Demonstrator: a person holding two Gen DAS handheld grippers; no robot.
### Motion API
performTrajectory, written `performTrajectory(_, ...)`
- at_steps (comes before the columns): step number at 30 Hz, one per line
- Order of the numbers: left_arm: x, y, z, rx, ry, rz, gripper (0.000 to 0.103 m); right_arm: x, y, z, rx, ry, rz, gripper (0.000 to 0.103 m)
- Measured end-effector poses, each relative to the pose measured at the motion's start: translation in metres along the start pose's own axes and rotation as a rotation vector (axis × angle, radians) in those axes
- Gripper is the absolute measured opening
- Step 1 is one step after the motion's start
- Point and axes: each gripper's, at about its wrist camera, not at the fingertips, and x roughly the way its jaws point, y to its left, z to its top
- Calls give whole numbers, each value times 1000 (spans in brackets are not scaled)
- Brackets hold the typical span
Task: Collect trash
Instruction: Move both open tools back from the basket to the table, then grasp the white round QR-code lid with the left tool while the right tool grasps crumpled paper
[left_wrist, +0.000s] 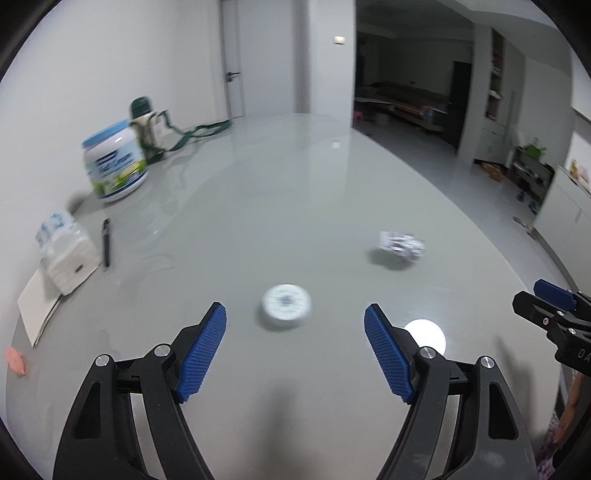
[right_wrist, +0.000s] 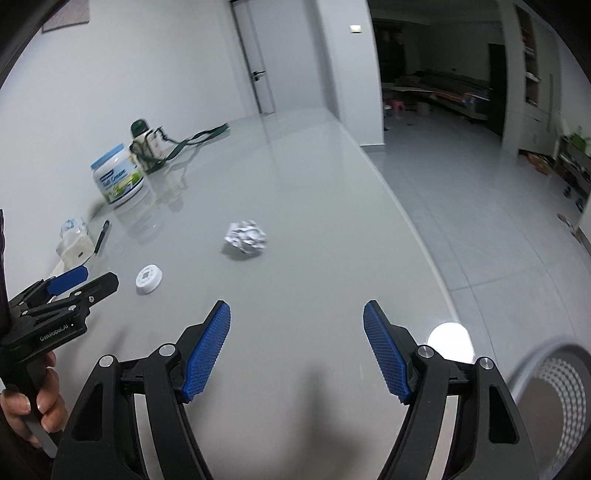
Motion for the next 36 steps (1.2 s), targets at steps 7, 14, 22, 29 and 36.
performTrajectory(7,24,37,2,-66,9,44,77,49,32,22,-70,39,21,71)
performTrajectory(14,41,51,-4,-95,56,13,77,100,47,42,-102,75,6,71)
performTrajectory(22,47,47,-8,-71,69,13,77,133,51,58,-107,107,-7,71)
performTrajectory(29,51,47,-11,-93,101,-32,77,142,54,61,-126,125,-30,71)
performTrajectory(36,50,42,-13,-81,101,-42,77,142,59,61,-149,119,-26,47)
